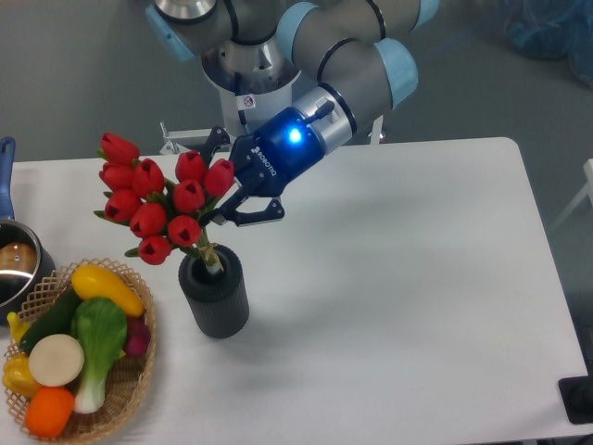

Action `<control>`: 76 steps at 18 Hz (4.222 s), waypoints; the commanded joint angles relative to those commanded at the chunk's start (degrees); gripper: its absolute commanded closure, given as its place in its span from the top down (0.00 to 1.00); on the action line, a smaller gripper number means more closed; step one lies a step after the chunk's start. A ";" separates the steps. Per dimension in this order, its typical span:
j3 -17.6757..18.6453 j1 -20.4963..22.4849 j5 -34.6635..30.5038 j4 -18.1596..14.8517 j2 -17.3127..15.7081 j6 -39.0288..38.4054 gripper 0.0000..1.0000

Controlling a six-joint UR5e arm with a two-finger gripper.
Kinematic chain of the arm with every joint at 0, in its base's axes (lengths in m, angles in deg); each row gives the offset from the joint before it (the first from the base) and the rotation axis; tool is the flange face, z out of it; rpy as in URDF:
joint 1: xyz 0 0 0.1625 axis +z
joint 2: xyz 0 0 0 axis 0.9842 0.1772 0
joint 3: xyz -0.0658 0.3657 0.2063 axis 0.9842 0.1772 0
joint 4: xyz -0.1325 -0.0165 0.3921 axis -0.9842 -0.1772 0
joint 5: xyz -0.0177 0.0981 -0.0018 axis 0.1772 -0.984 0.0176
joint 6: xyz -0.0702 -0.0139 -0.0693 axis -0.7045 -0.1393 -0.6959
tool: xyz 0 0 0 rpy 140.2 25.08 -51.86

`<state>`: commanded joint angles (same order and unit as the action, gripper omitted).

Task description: Insert the flowers into the vase

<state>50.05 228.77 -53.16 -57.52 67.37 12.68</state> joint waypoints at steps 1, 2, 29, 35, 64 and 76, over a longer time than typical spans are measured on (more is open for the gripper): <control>0.79 0.00 0.00 0.00 0.00 0.97 0.35; 1.75 0.00 0.00 0.00 0.00 2.63 0.35; 5.98 -0.26 -0.70 2.37 3.16 12.31 0.30; 6.25 -0.18 -2.46 3.08 4.83 13.72 0.30; 6.42 4.65 -9.93 2.99 5.45 15.30 1.00; 4.32 13.44 -40.85 3.16 -2.99 16.35 1.00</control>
<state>54.36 242.20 -94.01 -54.36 64.38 29.04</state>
